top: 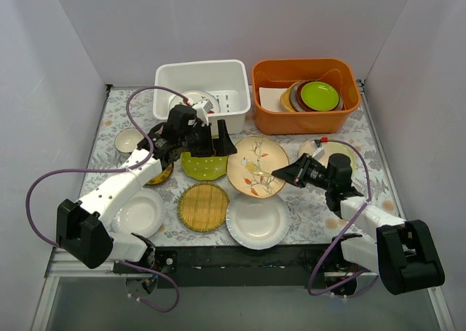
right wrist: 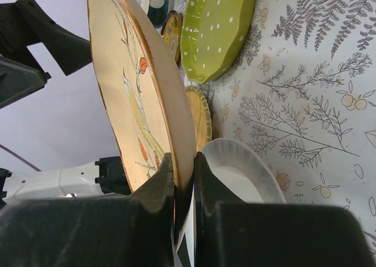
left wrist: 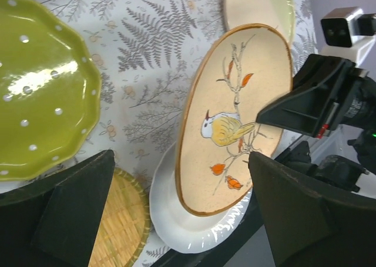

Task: Place the plates into the plastic bin on the countertop
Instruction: Place the plate in the plastic bin.

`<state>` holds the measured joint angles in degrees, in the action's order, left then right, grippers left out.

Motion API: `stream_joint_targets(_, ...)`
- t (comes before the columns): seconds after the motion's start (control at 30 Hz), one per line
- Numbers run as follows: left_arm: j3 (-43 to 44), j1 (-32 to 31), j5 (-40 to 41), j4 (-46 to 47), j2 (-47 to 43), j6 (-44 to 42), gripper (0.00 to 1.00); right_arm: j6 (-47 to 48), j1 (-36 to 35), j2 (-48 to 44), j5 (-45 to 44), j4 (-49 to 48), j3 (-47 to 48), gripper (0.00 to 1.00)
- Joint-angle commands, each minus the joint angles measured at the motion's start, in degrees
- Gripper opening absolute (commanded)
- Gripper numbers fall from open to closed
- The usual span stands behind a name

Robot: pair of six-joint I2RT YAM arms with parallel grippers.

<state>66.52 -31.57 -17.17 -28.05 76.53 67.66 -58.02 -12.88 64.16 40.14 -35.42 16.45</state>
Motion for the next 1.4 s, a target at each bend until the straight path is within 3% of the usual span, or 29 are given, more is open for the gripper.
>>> stream_joint_targets(0.0, 1.77, 2.65, 3.02, -5.34, -3.31, -3.23, 0.98, 0.89, -0.30, -2.11, 0.90, -3.35, 6.22, 0.01)
stream_joint_targets(0.4, -3.14, 13.98, -2.78, -8.50, -7.80, -4.73, 0.98, 4.14, -1.35, 3.15, 0.03, 1.66, 16.15, 0.01)
stream_joint_targets(0.97, -12.64, 25.06, -6.47, -11.58, -14.13, -5.87, 0.98, 14.51, -7.85, 22.58, -2.70, 21.26, 49.37, 0.01)
stream_joint_targets(1.37, -16.16, 27.00, -8.67, -12.38, -15.97, -7.63, 0.98, 15.30, -11.81, 36.29, -6.29, 30.93, 73.25, 0.01)
